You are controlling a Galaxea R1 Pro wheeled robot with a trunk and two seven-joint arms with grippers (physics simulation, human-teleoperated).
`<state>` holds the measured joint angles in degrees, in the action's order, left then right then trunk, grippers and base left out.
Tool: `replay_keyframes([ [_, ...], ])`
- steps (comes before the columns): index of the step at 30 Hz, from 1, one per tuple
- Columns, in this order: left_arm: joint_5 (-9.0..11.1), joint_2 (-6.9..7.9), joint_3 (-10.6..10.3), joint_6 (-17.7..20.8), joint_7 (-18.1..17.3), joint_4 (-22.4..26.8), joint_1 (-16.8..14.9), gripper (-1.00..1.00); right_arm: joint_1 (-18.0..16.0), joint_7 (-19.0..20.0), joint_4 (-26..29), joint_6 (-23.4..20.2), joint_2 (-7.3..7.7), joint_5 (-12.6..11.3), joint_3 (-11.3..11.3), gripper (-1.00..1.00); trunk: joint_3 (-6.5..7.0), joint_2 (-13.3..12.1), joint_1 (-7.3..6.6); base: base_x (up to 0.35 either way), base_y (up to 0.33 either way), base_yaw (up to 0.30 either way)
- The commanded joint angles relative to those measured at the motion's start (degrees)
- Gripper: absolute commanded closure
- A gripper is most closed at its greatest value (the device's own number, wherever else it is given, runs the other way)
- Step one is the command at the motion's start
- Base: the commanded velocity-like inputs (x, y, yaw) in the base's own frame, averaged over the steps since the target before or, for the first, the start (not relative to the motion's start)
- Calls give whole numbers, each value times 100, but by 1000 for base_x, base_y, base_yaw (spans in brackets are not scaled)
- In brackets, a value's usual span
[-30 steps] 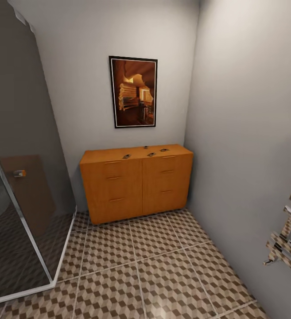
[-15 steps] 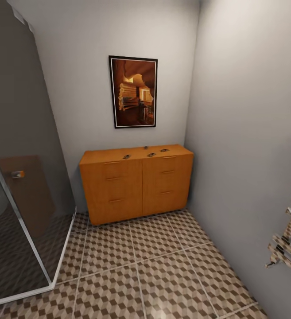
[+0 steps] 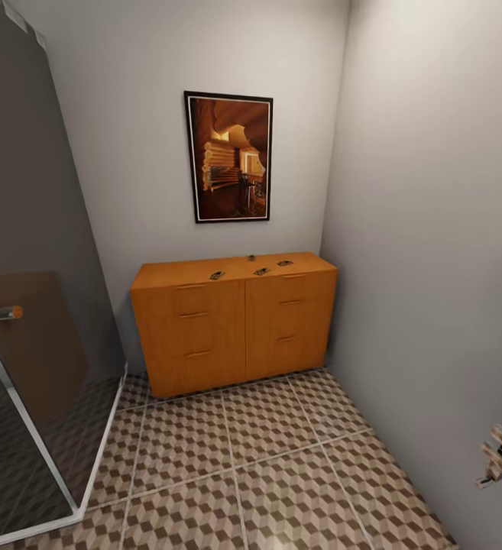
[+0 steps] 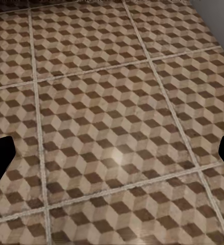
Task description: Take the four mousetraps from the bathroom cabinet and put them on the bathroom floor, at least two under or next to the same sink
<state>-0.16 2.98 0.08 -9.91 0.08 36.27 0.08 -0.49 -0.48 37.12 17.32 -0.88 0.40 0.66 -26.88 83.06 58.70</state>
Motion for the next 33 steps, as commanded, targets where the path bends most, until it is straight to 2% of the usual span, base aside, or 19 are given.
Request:
replay_keyframes([
  [1,-2,1,1,-11,1,6,1,-100,-3,-5,-3,17,0,4,5,-100,-5,2,2,228,0,0],
  [21,-2,1,1,-11,1,9,1,-100,-4,-5,-3,17,2,4,5,-100,-2,2,2,229,0,-3],
  [33,-2,1,-15,-11,-7,4,1,-100,-4,-5,-3,17,0,4,5,-100,55,2,2,197,24,-138],
])
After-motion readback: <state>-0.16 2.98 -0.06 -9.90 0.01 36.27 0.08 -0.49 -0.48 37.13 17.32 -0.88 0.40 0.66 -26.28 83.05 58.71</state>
